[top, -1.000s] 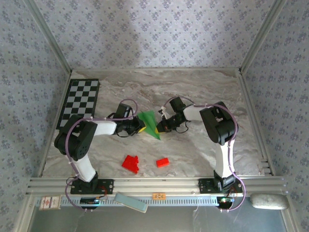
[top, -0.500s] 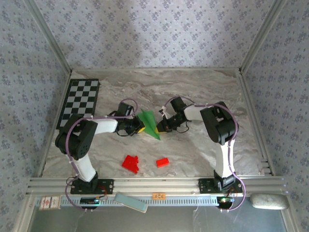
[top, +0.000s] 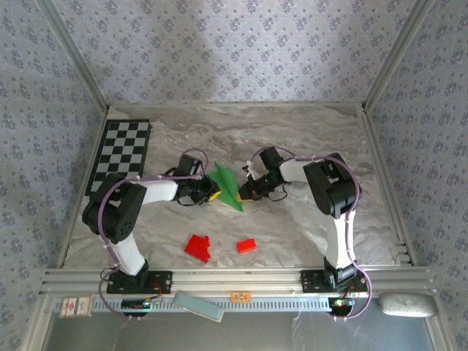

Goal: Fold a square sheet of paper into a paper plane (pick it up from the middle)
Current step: Fourth fold the wing at the center of the table.

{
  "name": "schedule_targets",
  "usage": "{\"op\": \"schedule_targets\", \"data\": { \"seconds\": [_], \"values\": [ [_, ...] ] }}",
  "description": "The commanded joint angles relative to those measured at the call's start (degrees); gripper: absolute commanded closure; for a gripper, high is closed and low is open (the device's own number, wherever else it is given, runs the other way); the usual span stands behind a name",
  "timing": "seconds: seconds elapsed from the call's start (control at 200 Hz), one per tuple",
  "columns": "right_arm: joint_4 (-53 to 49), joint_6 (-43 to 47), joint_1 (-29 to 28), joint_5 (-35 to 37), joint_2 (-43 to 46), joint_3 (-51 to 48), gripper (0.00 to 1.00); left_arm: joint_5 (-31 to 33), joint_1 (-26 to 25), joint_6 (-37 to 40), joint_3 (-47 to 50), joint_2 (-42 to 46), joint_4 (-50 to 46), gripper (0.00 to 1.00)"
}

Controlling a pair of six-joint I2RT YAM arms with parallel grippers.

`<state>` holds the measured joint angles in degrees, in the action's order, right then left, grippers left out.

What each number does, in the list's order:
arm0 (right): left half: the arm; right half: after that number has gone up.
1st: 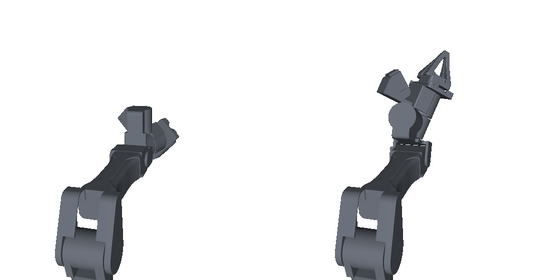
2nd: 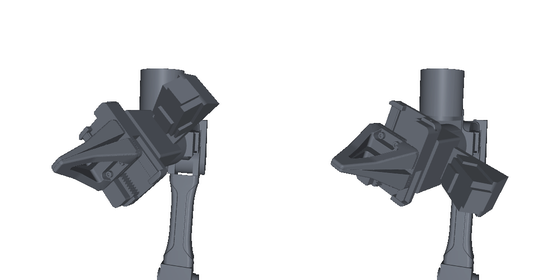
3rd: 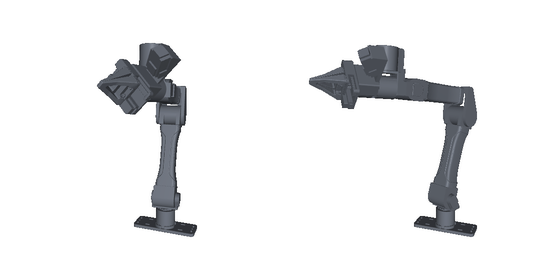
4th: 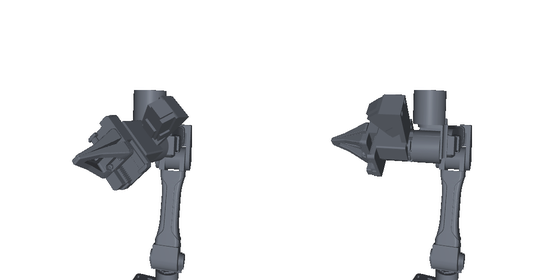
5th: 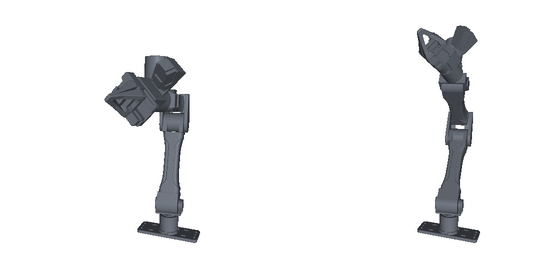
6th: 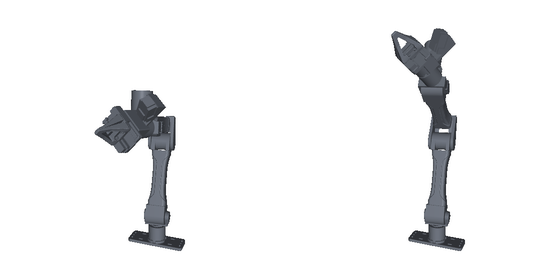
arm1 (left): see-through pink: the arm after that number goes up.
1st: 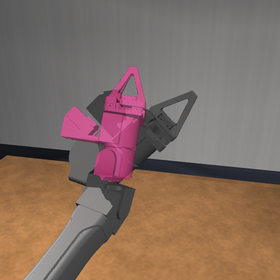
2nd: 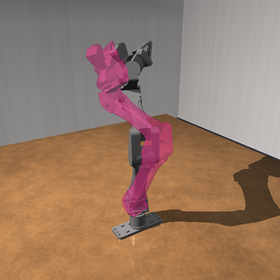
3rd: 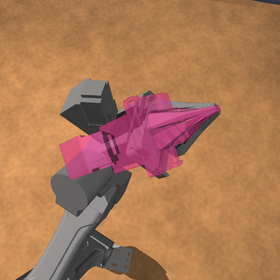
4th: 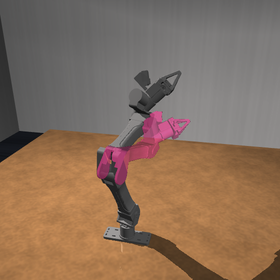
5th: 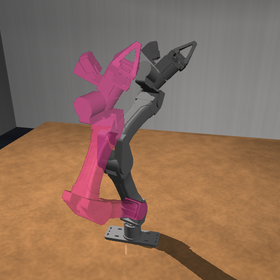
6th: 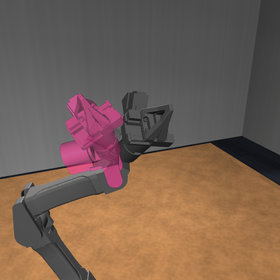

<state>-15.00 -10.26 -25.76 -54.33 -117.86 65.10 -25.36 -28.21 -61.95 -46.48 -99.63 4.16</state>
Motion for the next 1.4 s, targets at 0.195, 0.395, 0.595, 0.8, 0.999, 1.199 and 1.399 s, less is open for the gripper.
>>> {"op": "schedule_targets", "data": {
  "seconds": [0.195,0.395,0.595,0.8,0.999,1.199,1.399],
  "values": [
    [-6.25,-0.37,1.08,5.55,-3.59,-0.50,0.90,-7.51,-1.36,4.39,-3.62,0.21,10.94,0.80],
    [-6.39,-0.57,1.01,5.81,-3.97,-0.33,0.90,-8.15,-2.42,5.00,-5.51,-2.02,11.83,0.80],
    [-6.45,-0.67,1.07,5.98,-4.02,-0.15,0.89,-7.74,-2.45,5.09,-6.21,-4.24,11.26,0.83],
    [-6.64,-0.64,1.11,5.99,-4.02,-0.06,0.88,-6.64,-2.41,4.78,-6.45,-5.91,11.19,0.85],
    [-6.96,-0.64,1.08,5.99,-3.86,-0.09,0.87,-4.96,-2.46,4.34,-6.78,-6.71,9.90,0.86],
    [-6.97,-0.72,1.06,6.05,-3.69,-0.19,0.86,-4.23,-2.46,3.60,-7.12,-7.47,9.33,0.87],
    [-6.85,-1.25,1.06,6.10,-3.25,-0.49,0.84,-3.99,-2.38,3.59,-7.49,-7.85,9.17,0.87]
  ]
}}
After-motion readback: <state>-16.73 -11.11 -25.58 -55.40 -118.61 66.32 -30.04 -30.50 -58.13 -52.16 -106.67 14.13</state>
